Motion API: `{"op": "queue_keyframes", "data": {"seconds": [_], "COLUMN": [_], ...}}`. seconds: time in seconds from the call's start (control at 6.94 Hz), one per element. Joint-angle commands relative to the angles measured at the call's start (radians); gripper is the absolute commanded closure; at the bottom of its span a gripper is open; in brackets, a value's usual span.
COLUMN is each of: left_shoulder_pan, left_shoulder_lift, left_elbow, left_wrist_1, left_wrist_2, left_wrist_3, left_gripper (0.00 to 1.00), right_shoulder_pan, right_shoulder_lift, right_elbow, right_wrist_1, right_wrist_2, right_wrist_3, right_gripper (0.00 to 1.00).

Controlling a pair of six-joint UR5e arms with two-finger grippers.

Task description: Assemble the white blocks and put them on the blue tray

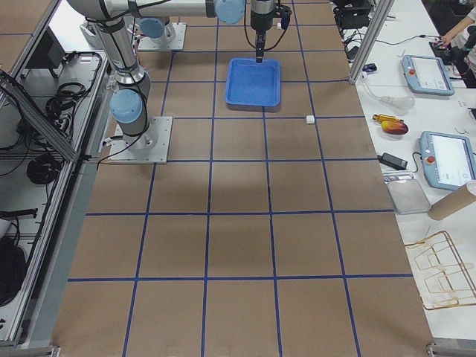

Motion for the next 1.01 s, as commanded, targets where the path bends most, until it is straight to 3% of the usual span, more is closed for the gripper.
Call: {"op": "queue_keyframes", "data": {"seconds": [0.0, 0.86], "left_shoulder_pan": [0.003, 0.003], "left_shoulder_lift": [-0.001, -0.021], "left_elbow": [-0.002, -0.008], "left_wrist_1": [0.001, 0.01], "left_wrist_2": [-0.001, -0.005], "left_wrist_3": [0.0, -0.005], "left_gripper": [0.0, 0.0], "right_shoulder_pan": [0.0, 0.0], "right_shoulder_lift": [0.001, 0.001], "right_elbow": [0.0, -0.001], "right_wrist_1": [0.0, -0.002], "right_wrist_2": [-0.009, -0.002], "right_wrist_3": [-0.035, -0.033], "right_gripper": [0.0, 0.0]}}
